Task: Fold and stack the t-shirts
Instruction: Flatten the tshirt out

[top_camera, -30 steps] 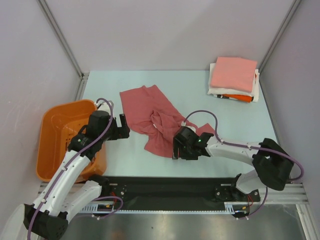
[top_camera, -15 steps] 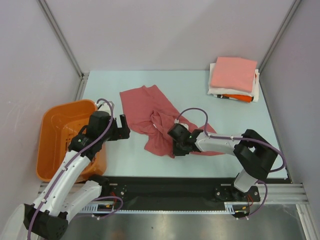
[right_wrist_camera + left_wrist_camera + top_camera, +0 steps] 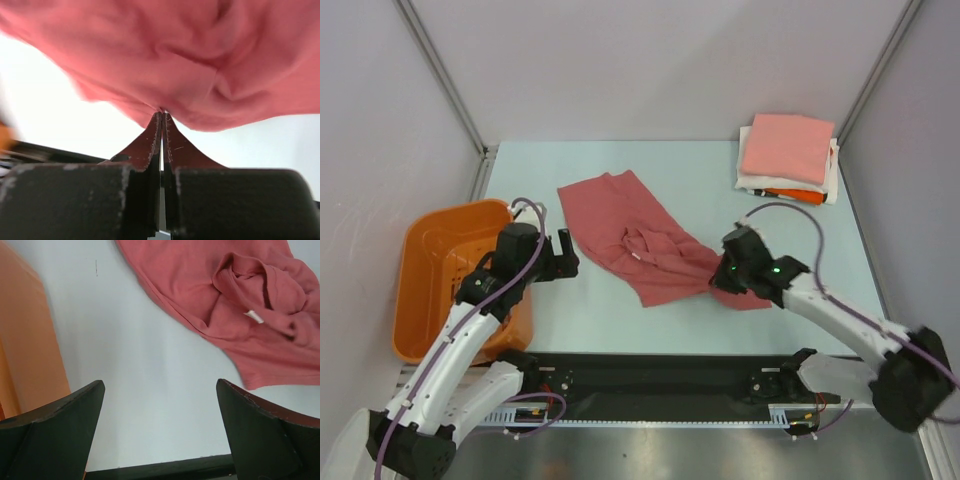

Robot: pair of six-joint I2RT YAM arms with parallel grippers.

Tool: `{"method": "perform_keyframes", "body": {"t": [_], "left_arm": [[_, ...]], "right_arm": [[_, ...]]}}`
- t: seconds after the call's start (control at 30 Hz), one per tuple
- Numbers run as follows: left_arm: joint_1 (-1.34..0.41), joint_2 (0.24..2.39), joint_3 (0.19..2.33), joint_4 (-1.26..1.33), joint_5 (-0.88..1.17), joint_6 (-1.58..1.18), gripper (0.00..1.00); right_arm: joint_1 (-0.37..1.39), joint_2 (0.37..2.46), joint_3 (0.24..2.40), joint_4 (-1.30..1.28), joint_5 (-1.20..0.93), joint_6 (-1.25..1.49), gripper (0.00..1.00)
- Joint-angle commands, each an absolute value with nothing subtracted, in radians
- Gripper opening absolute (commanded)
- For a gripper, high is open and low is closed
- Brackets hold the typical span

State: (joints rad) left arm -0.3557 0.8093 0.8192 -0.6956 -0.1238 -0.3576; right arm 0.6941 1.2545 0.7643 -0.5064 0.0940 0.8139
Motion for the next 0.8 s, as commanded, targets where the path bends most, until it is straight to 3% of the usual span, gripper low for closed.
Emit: {"method": "perform_keyframes", "body": {"t": [0.0, 0.27, 0.6, 0.77], "left_arm": [[-0.348, 0.821, 0.847, -0.675, -0.132, -0.388, 1.00], [-0.348, 1.058, 0.877, -0.566, -0.094, -0.488, 1.00], [-0.307, 1.444, 0.989, -0.428, -0.186, -0.557, 1.00], [-0.233, 1.630, 1.107, -0.434, -0.183, -0.572, 0.95]], "right_arm": [[0.594, 1.031, 0.767, -0.656, 0.138, 0.779, 0.00], [0.300, 0.698, 0.811, -0.836, 0.132, 0.727, 0.00], [0.195, 0.649, 0.830, -0.851, -0.021, 0.698, 0.00], [0.187, 0.652, 0.857, -0.851, -0.040, 0.693, 0.00]]}}
